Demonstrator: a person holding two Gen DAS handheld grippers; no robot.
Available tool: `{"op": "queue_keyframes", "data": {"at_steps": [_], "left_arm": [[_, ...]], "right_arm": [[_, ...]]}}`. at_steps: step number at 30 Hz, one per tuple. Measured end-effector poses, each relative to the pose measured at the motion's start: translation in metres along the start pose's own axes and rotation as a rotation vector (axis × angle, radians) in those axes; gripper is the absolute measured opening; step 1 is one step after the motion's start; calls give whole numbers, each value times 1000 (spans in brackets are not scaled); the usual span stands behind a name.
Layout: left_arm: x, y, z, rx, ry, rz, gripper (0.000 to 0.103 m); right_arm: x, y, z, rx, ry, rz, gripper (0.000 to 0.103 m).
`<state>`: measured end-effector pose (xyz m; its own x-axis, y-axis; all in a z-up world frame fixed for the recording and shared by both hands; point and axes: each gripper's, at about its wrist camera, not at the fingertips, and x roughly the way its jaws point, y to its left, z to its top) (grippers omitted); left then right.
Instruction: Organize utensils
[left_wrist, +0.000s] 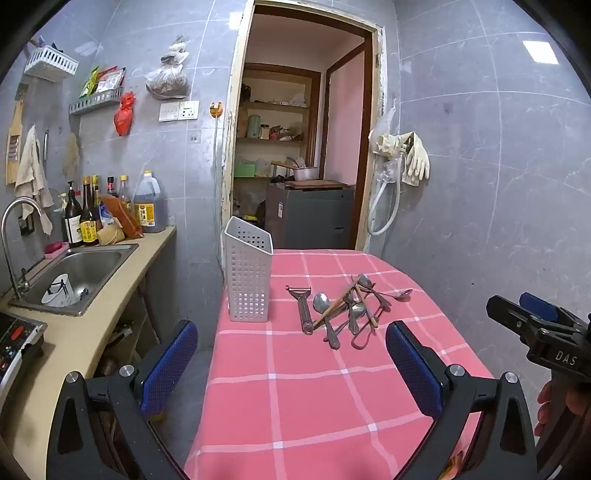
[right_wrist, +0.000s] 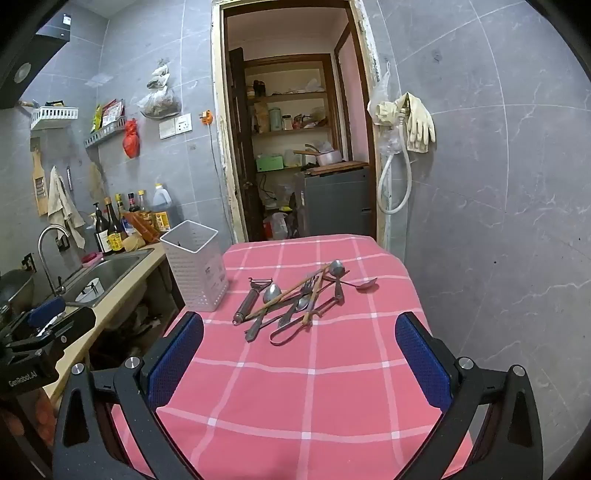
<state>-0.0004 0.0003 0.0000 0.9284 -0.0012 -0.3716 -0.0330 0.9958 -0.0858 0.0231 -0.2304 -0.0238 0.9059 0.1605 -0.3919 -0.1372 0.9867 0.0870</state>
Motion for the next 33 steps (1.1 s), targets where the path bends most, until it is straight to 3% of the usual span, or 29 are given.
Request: {"op": "queue_keyframes", "data": {"at_steps": [33], "left_arm": [[-3, 0, -2, -3, 9, 4, 103]], "right_arm": [[0, 1, -2, 8, 8, 2, 102]]}}
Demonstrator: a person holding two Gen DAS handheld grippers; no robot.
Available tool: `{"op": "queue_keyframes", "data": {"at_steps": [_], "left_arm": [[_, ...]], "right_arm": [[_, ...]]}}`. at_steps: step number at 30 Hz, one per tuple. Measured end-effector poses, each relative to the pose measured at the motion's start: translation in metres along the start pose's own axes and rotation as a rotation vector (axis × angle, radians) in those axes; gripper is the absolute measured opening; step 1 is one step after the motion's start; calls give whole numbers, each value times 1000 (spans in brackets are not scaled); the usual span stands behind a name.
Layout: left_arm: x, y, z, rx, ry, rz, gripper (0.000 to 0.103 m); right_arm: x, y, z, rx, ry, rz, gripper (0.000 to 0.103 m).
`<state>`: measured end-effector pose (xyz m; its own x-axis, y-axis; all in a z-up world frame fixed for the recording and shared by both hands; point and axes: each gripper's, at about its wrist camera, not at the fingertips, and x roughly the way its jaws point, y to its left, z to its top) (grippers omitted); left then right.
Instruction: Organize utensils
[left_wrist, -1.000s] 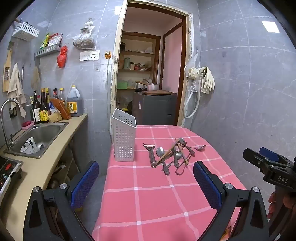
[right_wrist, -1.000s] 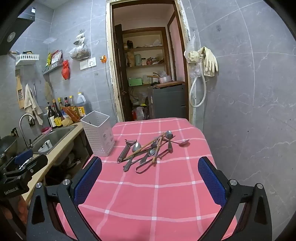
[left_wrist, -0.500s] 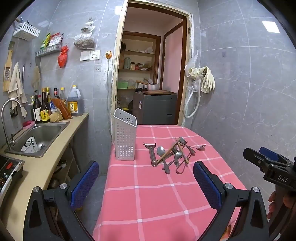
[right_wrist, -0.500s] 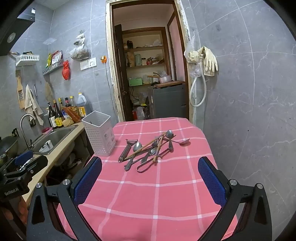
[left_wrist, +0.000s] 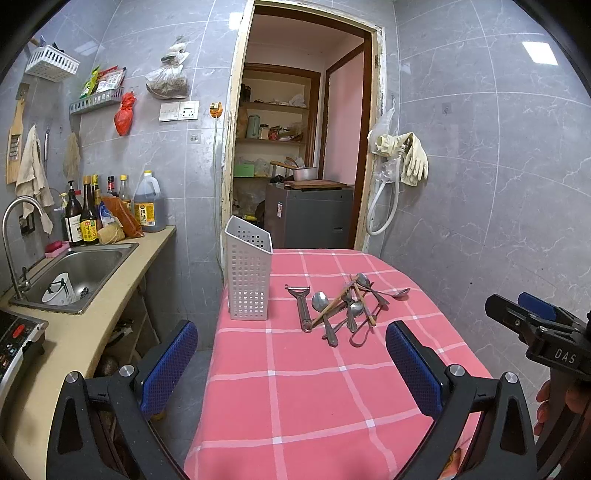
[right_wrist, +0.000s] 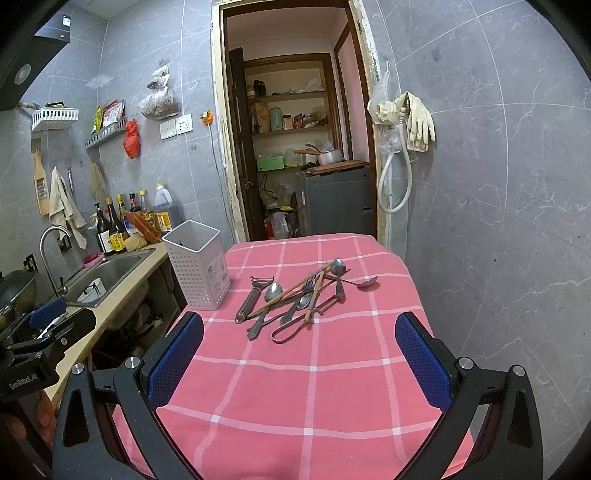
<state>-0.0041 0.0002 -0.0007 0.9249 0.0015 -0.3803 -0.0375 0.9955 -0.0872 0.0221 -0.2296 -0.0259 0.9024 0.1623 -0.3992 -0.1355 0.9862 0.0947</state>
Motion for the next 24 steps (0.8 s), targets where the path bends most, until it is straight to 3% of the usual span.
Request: {"op": "queue_keyframes", "data": {"at_steps": [24], "left_arm": [[-1, -2, -1, 2, 2, 0, 103]], "right_arm": [[-1, -1, 0, 2, 0, 1, 102]]}}
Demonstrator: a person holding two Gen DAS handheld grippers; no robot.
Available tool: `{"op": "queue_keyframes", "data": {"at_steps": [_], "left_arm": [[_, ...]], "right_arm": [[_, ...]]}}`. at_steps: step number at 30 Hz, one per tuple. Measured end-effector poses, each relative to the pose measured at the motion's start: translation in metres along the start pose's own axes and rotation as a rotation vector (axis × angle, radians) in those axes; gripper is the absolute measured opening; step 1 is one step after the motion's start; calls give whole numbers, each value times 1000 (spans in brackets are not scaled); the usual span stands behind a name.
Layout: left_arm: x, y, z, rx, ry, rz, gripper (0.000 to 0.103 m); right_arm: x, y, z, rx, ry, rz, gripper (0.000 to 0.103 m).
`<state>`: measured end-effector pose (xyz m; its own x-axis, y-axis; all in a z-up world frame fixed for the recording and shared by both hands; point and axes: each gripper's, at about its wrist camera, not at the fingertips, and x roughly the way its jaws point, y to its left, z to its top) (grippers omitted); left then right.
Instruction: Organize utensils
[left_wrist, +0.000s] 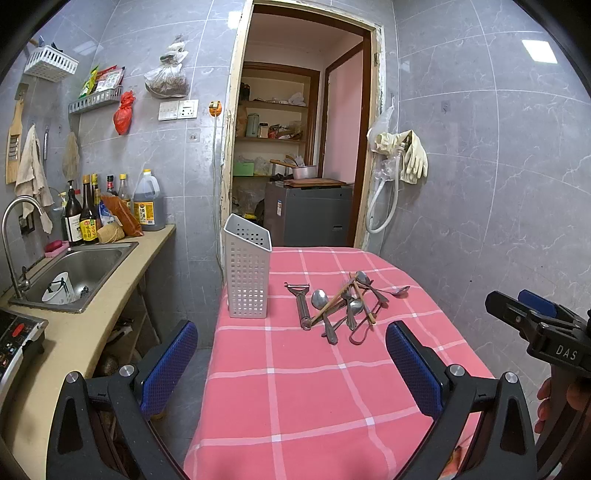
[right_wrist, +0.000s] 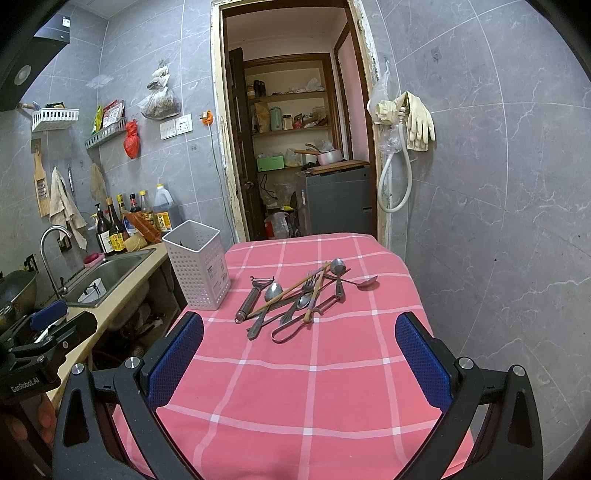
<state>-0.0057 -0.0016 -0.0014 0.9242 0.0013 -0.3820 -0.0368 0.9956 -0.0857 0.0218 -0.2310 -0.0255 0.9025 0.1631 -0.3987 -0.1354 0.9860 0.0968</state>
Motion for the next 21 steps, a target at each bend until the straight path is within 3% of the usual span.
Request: {"op": "queue_keyframes", "data": {"at_steps": [21], "left_arm": [[1, -1, 0, 1, 1, 1, 103]], "right_arm": [[-1, -1, 1, 0, 2, 1, 102]]}}
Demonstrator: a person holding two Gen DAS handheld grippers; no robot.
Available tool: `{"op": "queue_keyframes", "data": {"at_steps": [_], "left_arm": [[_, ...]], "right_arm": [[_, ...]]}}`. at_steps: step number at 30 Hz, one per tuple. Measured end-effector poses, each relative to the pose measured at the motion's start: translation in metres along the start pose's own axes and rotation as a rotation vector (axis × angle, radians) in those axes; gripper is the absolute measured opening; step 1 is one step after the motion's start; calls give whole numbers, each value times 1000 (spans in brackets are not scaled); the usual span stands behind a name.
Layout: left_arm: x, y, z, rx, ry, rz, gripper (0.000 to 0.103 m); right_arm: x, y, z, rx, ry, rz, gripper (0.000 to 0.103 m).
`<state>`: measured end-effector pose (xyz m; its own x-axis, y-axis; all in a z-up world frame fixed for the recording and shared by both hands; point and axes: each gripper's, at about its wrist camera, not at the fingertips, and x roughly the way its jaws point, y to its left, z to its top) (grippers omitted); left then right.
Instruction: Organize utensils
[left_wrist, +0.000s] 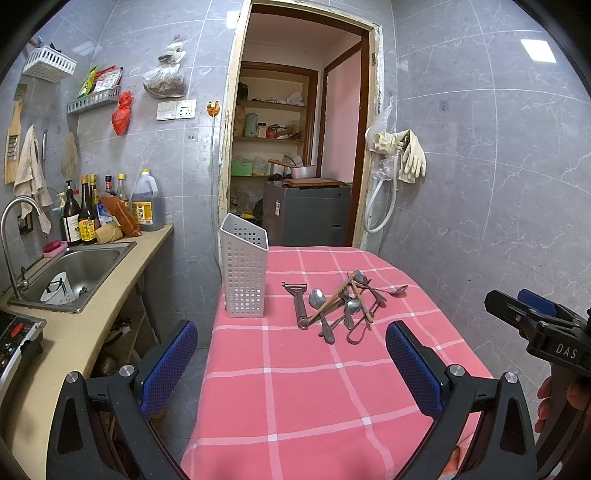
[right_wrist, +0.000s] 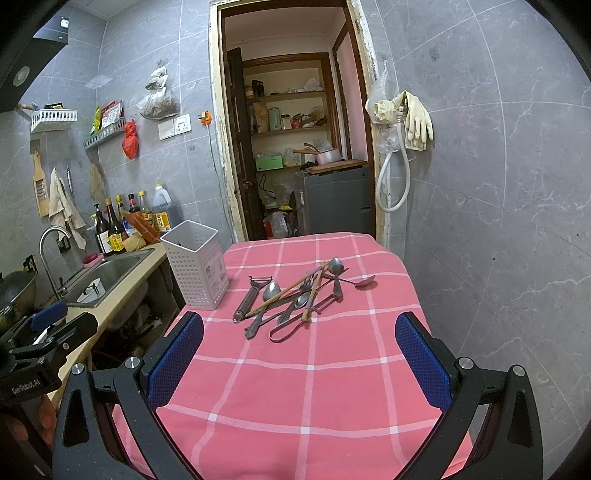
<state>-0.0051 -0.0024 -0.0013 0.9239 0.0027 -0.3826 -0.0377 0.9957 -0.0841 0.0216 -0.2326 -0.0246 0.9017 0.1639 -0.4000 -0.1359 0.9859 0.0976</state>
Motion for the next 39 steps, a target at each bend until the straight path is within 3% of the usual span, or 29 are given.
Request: {"op": "queue_keyframes", "data": {"at_steps": [24, 39], "left_arm": [[11, -22, -9, 6, 8, -7, 103], [75, -39, 39, 43, -34, -35, 103]], "right_arm": [[0, 1, -2, 6, -3, -1, 102], [54, -39, 50, 24, -35, -14, 102]]}}
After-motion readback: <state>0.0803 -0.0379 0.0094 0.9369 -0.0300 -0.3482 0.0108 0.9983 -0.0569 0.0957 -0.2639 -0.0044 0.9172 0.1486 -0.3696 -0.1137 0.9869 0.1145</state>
